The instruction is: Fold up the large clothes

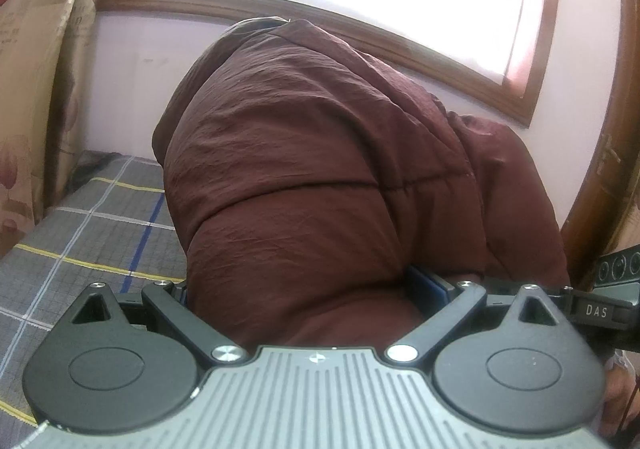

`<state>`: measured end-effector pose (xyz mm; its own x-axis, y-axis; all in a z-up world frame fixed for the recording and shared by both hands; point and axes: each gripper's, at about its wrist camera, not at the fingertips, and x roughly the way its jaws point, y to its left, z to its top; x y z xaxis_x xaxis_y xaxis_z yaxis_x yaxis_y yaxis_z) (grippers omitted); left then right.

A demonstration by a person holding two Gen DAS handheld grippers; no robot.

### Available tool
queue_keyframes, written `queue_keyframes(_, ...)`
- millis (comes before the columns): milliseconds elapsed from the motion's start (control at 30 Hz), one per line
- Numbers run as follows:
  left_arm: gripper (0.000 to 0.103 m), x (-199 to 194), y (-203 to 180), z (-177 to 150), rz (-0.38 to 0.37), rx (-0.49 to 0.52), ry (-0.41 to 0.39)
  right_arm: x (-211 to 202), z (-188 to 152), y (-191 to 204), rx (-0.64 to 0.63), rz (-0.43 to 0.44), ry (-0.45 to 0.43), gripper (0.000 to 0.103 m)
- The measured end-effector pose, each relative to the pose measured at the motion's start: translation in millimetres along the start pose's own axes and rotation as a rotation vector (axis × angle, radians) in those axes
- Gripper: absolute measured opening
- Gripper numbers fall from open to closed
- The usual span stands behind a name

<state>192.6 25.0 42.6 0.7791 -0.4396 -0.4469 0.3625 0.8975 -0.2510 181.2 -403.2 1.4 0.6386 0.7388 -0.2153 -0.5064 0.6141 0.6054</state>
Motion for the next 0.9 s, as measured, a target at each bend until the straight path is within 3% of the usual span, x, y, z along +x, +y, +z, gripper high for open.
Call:
queue_keyframes(300,0.095,7.1,1.8,-8.8,-0.001,-0.021,0.038,-0.9,-5.0,-3.1,0.027,-0.016,0.014,0.066)
queue_keyframes(533,0.097,29.3,7.2,-37.5,0.009,-0.048,0.164,-2.6,-27.4,-20.8,0.062,-0.075,0.092,0.066)
queue_keyframes(633,0.097,21.9,4.4,-46.1,0.01,-0.026,0.139,-9.3,-33.0,-29.1,0.084,-0.074,0.091,0.066)
queue_keyframes(800,0.099,14.3,-16.4,-50.2,0.04,0.041,0.114,-13.8,-41.7,-36.8,0.093,-0.102,0.1,0.078)
queue_keyframes(900,0.1,9.1,-22.9,-52.1,0.047,0.048,0.106,-15.4,-43.7,-44.0,0.107,-0.105,0.094,0.079)
